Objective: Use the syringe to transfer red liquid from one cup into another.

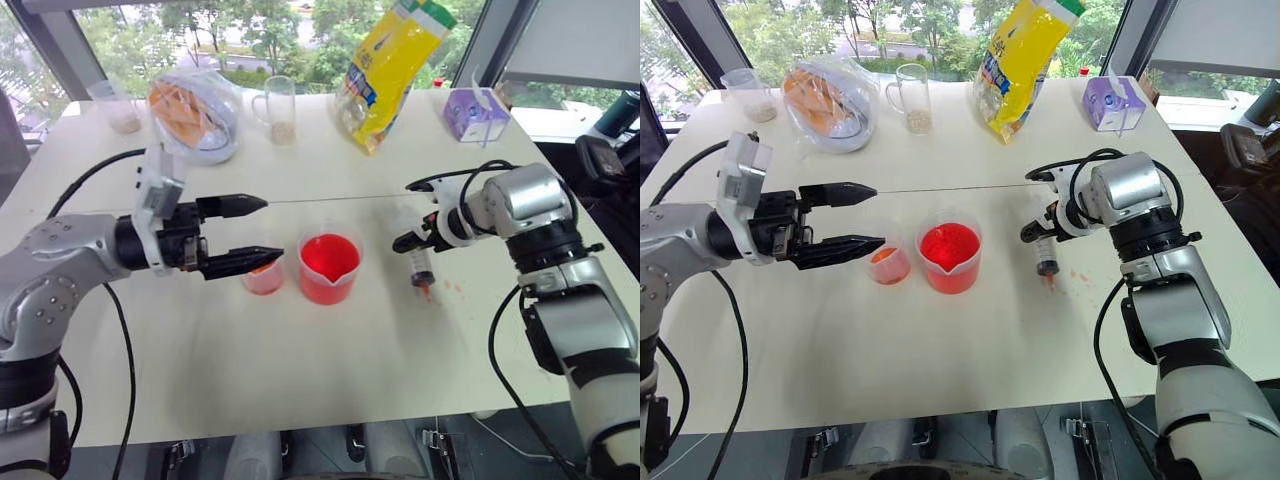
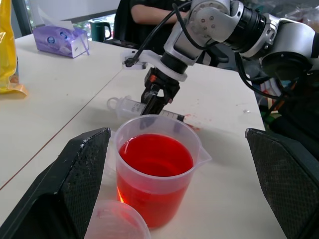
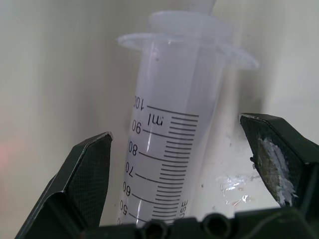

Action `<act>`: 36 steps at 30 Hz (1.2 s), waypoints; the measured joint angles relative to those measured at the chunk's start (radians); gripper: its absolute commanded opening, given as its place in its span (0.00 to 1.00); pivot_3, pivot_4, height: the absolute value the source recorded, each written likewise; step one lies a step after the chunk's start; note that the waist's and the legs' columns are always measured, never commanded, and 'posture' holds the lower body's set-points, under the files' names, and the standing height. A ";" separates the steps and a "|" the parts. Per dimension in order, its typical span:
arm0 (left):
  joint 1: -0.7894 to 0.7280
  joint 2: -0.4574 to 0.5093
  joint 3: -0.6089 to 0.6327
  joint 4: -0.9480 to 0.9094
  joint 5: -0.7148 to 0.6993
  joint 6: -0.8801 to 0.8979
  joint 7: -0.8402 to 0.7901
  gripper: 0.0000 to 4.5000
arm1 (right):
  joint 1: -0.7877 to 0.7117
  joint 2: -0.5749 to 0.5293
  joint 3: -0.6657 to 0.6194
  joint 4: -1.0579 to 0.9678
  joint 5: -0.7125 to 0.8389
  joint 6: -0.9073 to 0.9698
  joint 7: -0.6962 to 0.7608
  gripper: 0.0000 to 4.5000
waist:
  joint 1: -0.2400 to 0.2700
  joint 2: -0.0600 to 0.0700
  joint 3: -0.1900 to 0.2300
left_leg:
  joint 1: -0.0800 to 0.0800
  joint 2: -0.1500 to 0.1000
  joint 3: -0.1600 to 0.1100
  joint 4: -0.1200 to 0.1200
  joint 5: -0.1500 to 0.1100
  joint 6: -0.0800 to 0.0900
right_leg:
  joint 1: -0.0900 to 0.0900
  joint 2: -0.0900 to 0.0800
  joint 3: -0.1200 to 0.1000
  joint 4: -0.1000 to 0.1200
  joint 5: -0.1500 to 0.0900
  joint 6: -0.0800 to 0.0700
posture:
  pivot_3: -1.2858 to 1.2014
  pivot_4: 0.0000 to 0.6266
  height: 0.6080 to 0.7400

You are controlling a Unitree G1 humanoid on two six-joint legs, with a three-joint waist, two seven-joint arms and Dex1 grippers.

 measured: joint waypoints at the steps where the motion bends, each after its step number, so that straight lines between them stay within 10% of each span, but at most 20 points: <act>1: 0.007 -0.001 0.000 -0.010 -0.001 0.000 0.005 1.00 | -0.004 0.002 0.011 0.010 -0.012 -0.011 0.010 0.81 | -0.001 0.000 0.000 | 0.000 0.000 0.000 0.000 0.000 0.000 | 0.000 0.000 0.000 0.000 0.000 0.000 | 0.52 0.24 1.00; 6: 0.013 -0.002 0.001 -0.018 -0.007 0.000 0.022 1.00 | -0.008 0.004 0.030 0.032 -0.060 -0.033 0.035 0.30 | -0.003 -0.001 0.000 | 0.001 0.001 0.000 0.000 0.000 0.000 | 0.000 0.001 0.000 0.000 0.000 0.000 | 0.52 0.24 1.00; 14: -0.010 -0.002 -0.002 -0.001 -0.001 -0.004 0.012 1.00 | -0.009 0.019 -0.019 0.004 -0.073 0.014 0.057 0.30 | -0.001 0.000 0.000 | 0.000 0.002 0.000 0.000 0.000 0.000 | -0.001 0.002 0.000 0.000 0.000 0.000 | 0.52 0.24 1.00; 24: -0.108 0.000 -0.042 0.113 0.045 -0.027 -0.065 1.00 | 0.136 -0.011 -0.350 -0.604 0.040 -0.261 0.083 0.30 | 0.007 0.000 0.000 | -0.002 0.000 -0.001 -0.001 0.000 0.000 | -0.002 0.001 -0.001 0.000 0.000 0.001 | 0.52 0.24 1.00; 36: -0.232 0.000 -0.072 0.231 0.098 -0.041 -0.168 1.00 | 0.289 0.383 -0.489 -0.858 0.334 -0.602 0.080 0.30 | 0.007 0.000 0.000 | -0.001 0.002 -0.001 -0.001 0.001 -0.002 | -0.001 0.002 -0.001 0.000 0.000 0.001 | 0.52 0.24 1.00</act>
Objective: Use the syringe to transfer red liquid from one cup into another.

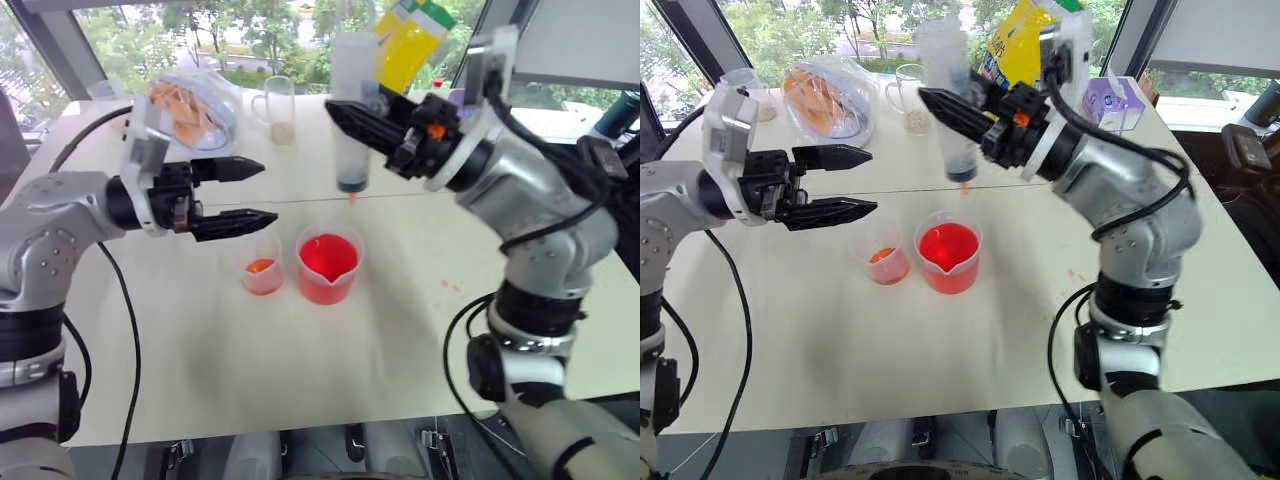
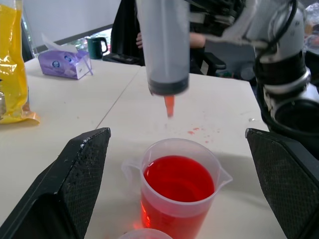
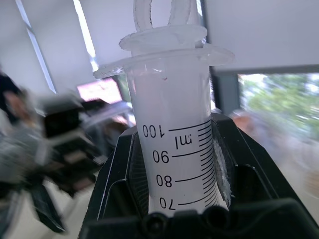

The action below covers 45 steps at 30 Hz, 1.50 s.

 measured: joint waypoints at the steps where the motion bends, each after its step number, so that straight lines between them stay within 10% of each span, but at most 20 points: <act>1: -0.001 0.000 -0.002 0.004 0.002 0.000 -0.002 1.00 | 0.025 0.007 0.017 0.002 -0.003 -0.033 0.007 0.30 | 0.000 0.000 0.000 | 0.000 0.000 0.000 0.000 0.000 0.000 | 0.000 0.000 0.000 0.000 0.000 0.000 | 0.52 0.24 1.00; 11: -0.076 -0.017 -0.007 -0.014 -0.015 0.044 0.029 1.00 | 0.278 0.025 0.230 0.137 -0.154 -0.341 0.138 0.30 | -0.002 0.000 0.000 | 0.000 -0.001 0.000 0.000 0.000 0.000 | 0.000 0.000 0.000 0.000 0.000 0.000 | 0.52 0.24 1.00; 34: -0.154 -0.139 -0.068 0.024 -0.008 0.062 0.035 1.00 | 0.322 -0.011 0.279 0.190 -0.243 -0.503 0.171 0.30 | -0.002 0.000 0.000 | 0.001 -0.001 0.000 0.000 0.000 0.000 | 0.001 0.001 0.000 0.000 0.000 0.000 | 0.52 0.24 1.00; 45: -0.155 -0.159 -0.091 0.070 0.034 0.046 0.022 0.01 | 0.323 -0.019 0.284 0.183 -0.253 -0.504 0.180 0.30 | -0.001 0.000 0.000 | 0.001 0.000 0.000 0.000 0.000 0.000 | 0.001 0.001 0.000 0.000 0.000 0.000 | 0.52 0.24 1.00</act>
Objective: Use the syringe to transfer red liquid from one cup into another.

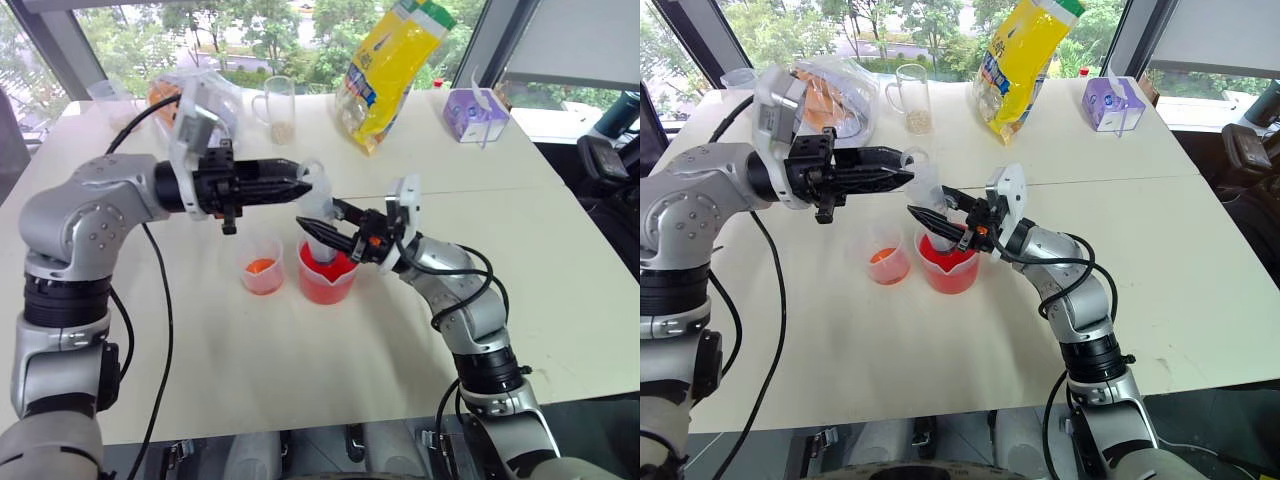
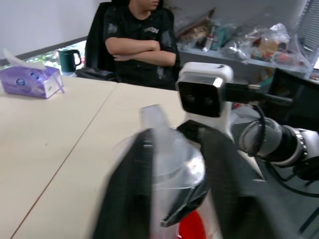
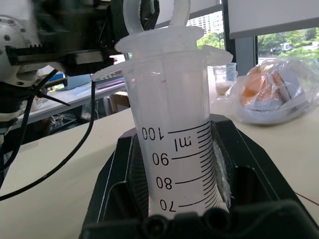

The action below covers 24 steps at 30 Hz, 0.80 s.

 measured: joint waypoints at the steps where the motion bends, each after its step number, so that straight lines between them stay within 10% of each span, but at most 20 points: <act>1: 0.000 -0.005 0.000 0.001 0.001 0.000 0.000 0.01 | 0.000 -0.002 0.000 0.000 -0.001 0.000 0.000 0.30 | 0.000 0.000 0.000 | 0.000 0.000 0.000 0.000 0.000 0.000 | 0.000 0.000 0.000 0.000 0.000 0.000 | 0.52 0.24 1.00; 24: -0.091 -0.051 -0.022 0.069 0.022 0.000 -0.022 0.01 | 0.056 -0.007 -0.013 -0.034 0.026 -0.030 -0.024 0.30 | 0.000 0.000 0.000 | 0.000 0.000 0.000 0.000 0.000 0.000 | 0.000 0.000 0.000 0.000 0.000 0.000 | 0.52 0.24 1.00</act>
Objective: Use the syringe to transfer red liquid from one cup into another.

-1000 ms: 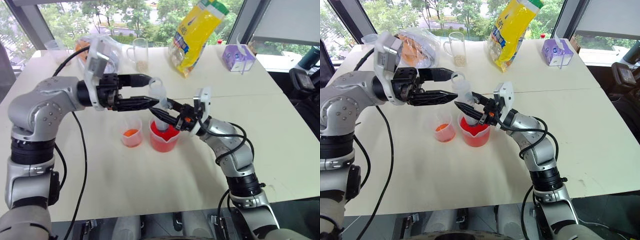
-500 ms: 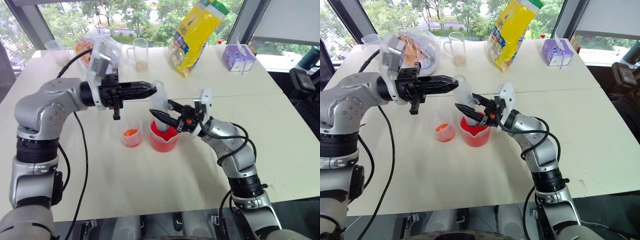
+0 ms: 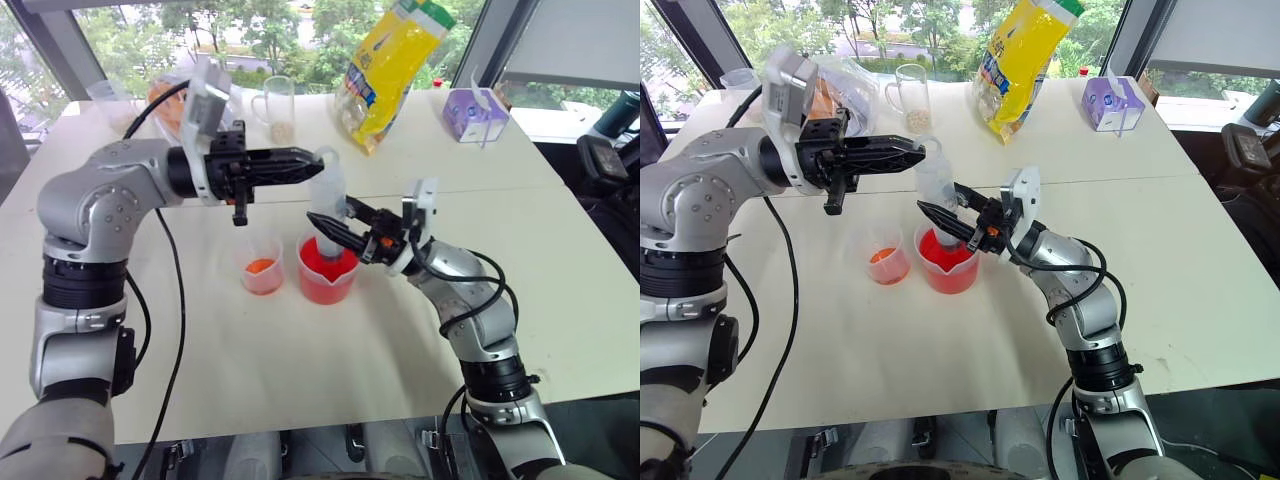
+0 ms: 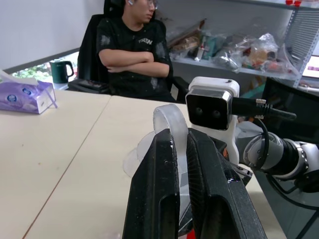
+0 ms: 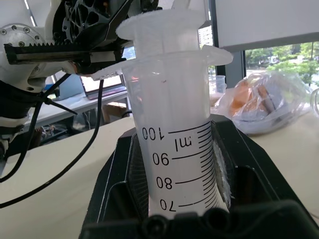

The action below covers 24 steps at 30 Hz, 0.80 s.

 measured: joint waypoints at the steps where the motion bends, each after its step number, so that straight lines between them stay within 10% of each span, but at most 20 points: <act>1: -0.004 0.001 -0.005 0.004 0.001 0.000 0.000 0.01 | 0.004 0.000 0.001 0.002 0.002 -0.001 -0.001 0.30 | 0.000 0.000 0.000 | 0.000 0.000 0.000 0.000 0.000 0.000 | 0.000 0.000 0.000 0.000 0.000 0.000 | 0.52 0.24 1.00; 21: -0.029 0.011 -0.008 0.022 0.004 -0.005 -0.010 0.01 | -0.011 -0.018 -0.001 0.012 0.004 0.004 -0.008 0.30 | 0.000 0.000 0.000 | 0.000 0.000 0.000 0.000 0.000 0.000 | 0.000 0.000 0.000 0.000 0.000 0.000 | 0.52 0.24 1.00; 24: -0.028 0.018 0.002 0.020 0.004 -0.006 -0.007 0.26 | -0.036 -0.033 -0.006 0.008 0.006 0.035 -0.019 0.30 | 0.000 0.000 0.000 | 0.000 0.000 0.000 0.000 0.000 0.000 | 0.000 0.000 0.000 0.000 0.000 0.000 | 0.52 0.24 1.00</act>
